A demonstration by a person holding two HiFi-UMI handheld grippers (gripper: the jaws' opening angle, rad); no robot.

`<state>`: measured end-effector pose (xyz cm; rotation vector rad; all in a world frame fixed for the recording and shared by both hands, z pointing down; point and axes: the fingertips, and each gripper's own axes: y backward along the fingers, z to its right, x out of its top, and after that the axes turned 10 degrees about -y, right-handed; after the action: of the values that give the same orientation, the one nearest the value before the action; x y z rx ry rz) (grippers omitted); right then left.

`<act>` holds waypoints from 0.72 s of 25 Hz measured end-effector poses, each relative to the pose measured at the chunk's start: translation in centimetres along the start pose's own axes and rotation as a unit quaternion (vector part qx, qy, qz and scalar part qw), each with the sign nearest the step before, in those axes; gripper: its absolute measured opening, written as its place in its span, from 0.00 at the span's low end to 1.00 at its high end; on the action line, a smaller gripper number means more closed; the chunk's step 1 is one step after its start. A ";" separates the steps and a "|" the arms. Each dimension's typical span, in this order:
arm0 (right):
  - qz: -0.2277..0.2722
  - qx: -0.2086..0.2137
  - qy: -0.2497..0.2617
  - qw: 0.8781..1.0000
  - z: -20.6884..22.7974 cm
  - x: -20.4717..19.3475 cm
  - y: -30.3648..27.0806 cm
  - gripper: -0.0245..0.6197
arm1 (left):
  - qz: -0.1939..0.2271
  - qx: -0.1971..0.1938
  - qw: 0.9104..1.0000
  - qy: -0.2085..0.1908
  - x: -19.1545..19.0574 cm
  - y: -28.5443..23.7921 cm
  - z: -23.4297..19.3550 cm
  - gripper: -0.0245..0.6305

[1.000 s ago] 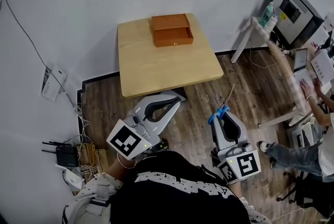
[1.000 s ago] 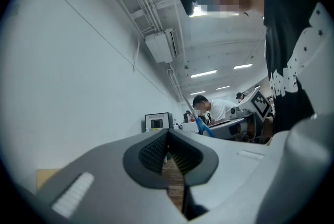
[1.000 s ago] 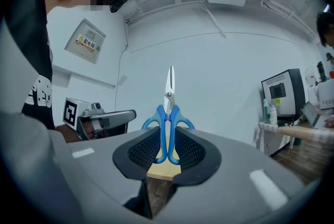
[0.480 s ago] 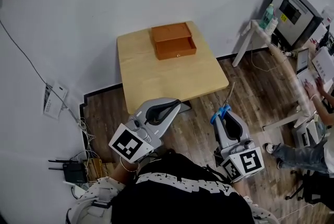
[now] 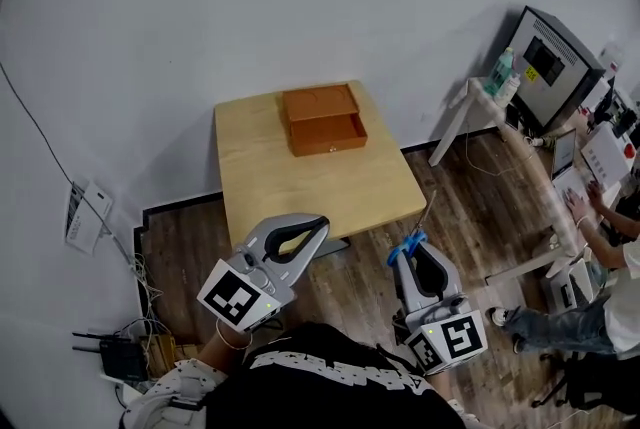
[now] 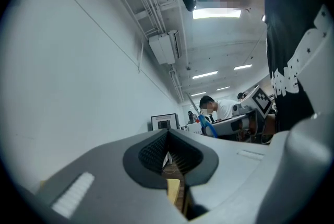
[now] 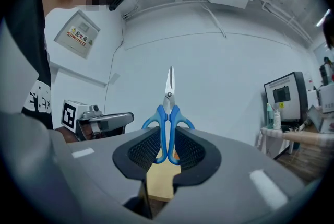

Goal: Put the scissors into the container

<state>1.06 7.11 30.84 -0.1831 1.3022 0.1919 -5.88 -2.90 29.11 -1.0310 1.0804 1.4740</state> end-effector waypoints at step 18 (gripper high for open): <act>-0.022 0.002 0.006 1.000 2.1 2.6 -3.4 0.20 | -0.021 0.021 0.999 -0.021 1.1 -0.9 -4.0 0.04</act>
<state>4.54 4.48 28.94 -0.2087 1.3103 0.1505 -4.87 -6.40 26.98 -0.9834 1.0500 1.4285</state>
